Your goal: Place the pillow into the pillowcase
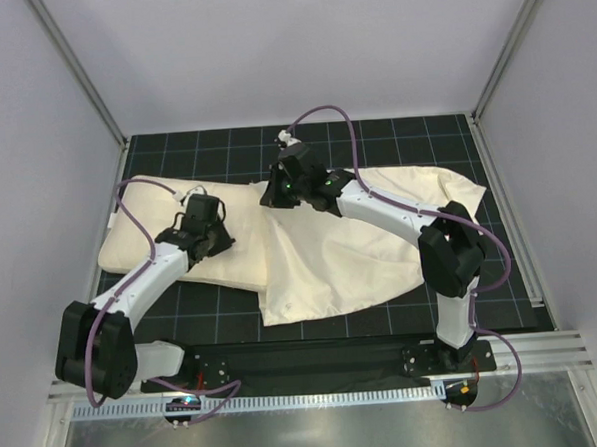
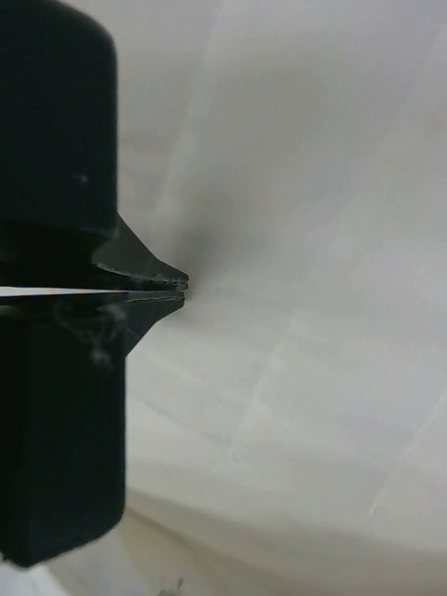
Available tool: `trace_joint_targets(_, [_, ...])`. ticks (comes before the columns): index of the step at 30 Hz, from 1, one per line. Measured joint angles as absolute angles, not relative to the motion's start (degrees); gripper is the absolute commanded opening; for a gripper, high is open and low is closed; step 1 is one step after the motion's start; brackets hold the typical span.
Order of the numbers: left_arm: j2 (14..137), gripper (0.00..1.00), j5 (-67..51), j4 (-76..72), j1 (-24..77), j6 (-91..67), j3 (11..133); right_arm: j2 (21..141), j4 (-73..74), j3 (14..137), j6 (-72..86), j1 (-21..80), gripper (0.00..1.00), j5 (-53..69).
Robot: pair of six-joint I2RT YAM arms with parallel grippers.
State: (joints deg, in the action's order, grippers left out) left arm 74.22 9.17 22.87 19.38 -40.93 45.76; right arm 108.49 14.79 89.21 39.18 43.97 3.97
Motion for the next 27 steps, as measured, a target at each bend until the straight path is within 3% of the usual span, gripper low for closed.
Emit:
trace_joint_targets(8, [68.12,0.00,11.57,22.48,29.10,-45.19,47.53,110.30,16.38,93.91,39.16,45.04,0.04,4.01])
trace_joint_targets(10, [68.88,0.12,12.36,22.65,30.46,-45.56,48.97,110.30,16.60,94.67,39.16,45.45,0.04,4.01])
trace_joint_targets(11, [69.34,0.24,13.08,23.20,30.63,-45.65,49.71,110.30,16.71,95.04,39.16,45.60,0.04,4.01])
trace_joint_targets(12, [69.63,0.55,14.06,23.81,30.52,-45.78,50.24,110.30,16.82,95.26,39.16,45.67,0.04,3.99])
trace_joint_targets(14, [69.23,0.88,15.20,24.95,28.84,-46.06,50.35,110.30,16.84,95.35,39.16,45.78,0.04,3.97])
trace_joint_targets(15, [68.45,0.99,15.55,25.41,27.22,-46.24,49.80,110.30,16.91,95.35,39.16,45.80,0.04,3.97])
trace_joint_targets(23, [46.09,1.00,19.31,28.69,17.50,-53.69,35.92,110.30,17.45,95.35,39.16,45.78,0.04,3.99])
trace_joint_targets(27, [40.97,1.00,18.33,29.08,8.60,-56.16,31.14,110.30,17.47,95.35,39.16,45.80,0.04,4.03])
